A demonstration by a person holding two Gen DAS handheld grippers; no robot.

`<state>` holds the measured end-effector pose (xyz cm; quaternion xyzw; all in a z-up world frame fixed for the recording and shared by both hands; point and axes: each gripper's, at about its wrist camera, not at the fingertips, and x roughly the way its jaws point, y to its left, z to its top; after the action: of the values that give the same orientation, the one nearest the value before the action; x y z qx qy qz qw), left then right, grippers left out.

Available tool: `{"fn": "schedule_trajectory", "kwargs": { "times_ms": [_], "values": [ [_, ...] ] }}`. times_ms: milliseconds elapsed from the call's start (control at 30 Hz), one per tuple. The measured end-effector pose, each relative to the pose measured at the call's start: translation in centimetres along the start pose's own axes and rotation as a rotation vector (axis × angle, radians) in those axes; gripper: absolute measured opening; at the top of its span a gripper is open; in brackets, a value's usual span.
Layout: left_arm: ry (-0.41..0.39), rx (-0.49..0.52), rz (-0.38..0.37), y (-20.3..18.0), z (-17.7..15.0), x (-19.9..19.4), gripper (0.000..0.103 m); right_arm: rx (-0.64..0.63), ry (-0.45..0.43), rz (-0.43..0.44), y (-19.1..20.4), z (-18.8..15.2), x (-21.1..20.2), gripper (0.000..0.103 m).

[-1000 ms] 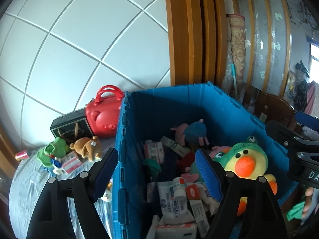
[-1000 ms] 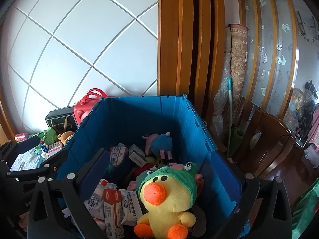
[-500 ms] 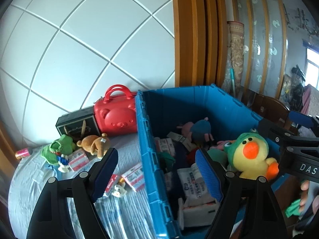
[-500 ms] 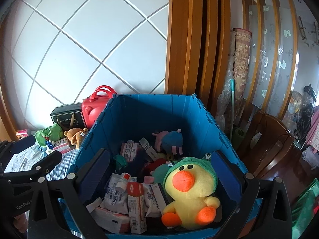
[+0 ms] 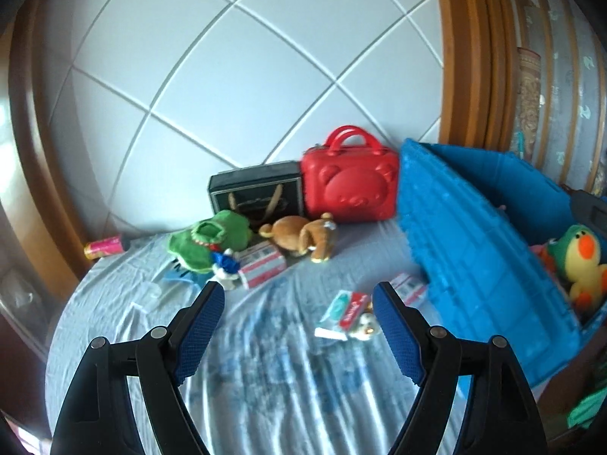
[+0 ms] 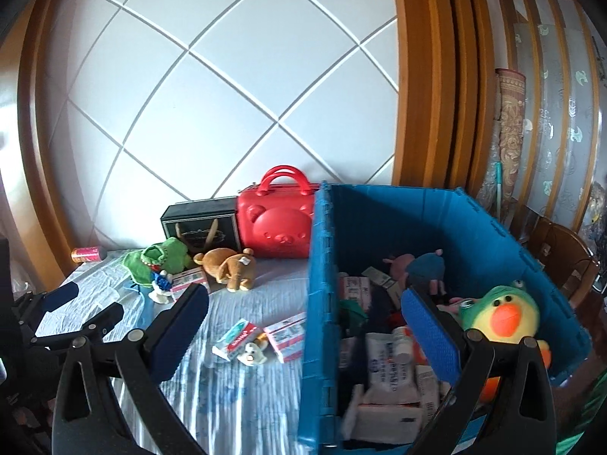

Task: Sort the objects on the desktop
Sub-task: 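Withdraw both open tools from the bin back over the table, then grasp the Tylenol box with the left tool while the right tool grasps the white bear plush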

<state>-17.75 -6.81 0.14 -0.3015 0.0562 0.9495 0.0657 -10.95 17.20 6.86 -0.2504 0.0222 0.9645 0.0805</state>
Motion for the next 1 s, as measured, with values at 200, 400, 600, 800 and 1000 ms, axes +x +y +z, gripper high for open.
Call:
{"fn": "schedule_trajectory", "kwargs": {
  "times_ms": [200,400,600,800,1000],
  "values": [
    [0.090,-0.040,0.087,8.0,-4.8,4.5,0.081,-0.024,0.082,0.088,7.5,-3.8,4.2,0.103],
    [0.184,-0.085,0.120,11.3,-8.9,8.6,0.081,-0.066,0.244,0.103,11.3,-9.0,10.1,0.103],
    [0.260,-0.099,0.112,10.9,-10.1,12.3,0.081,-0.054,0.361,0.106,11.1,-12.2,15.2,0.103],
    [0.314,-0.083,0.117,8.6,-9.5,16.6,0.081,-0.083,0.448,0.109,10.5,-13.9,20.0,0.103],
    [0.337,-0.012,0.079,5.3,-9.5,20.9,0.081,-0.037,0.491,0.081,8.6,-16.0,24.6,0.103]
  ]
}}
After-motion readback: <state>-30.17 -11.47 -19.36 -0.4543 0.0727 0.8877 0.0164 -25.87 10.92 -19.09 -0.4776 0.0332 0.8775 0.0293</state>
